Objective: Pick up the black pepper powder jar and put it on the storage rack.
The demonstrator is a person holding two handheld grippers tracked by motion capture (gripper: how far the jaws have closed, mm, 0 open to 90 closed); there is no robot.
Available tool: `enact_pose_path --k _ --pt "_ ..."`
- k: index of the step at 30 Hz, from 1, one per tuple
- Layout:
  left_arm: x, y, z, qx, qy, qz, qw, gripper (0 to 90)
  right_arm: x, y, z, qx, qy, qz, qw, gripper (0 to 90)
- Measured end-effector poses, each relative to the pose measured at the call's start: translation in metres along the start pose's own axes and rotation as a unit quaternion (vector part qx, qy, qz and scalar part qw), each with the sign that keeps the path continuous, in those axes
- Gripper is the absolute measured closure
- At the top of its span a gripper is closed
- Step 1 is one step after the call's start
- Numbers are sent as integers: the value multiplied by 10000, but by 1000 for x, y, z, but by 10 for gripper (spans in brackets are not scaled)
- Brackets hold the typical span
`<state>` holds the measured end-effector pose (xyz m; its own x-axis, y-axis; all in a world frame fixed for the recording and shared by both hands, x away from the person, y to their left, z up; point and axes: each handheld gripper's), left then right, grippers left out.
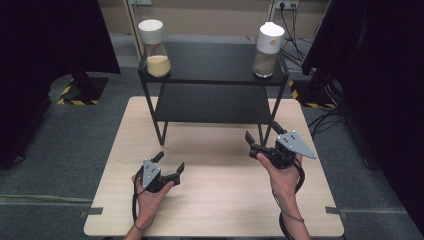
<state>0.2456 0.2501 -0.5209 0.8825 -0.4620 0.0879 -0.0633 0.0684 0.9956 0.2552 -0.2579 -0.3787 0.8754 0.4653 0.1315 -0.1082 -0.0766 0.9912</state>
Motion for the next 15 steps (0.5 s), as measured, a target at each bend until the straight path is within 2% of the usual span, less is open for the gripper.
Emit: enact_pose_path --k 7,15 --pt "0 0 0 -5 1 -4 10000 99 -4 -11 2 8 52 -110 9999 72" --pt "0 0 0 -1 1 -4 10000 99 -9 -26 1 4 45 -118 9999 72"
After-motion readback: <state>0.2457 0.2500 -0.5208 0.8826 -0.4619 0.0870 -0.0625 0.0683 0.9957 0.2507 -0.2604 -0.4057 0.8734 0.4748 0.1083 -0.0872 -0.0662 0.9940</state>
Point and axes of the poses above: each handheld gripper's, and its own axes: x roughly forward along the jaws, y roughly out of its top, z roughly to its right, and after that the axes turned 10 degrees about z, right-handed
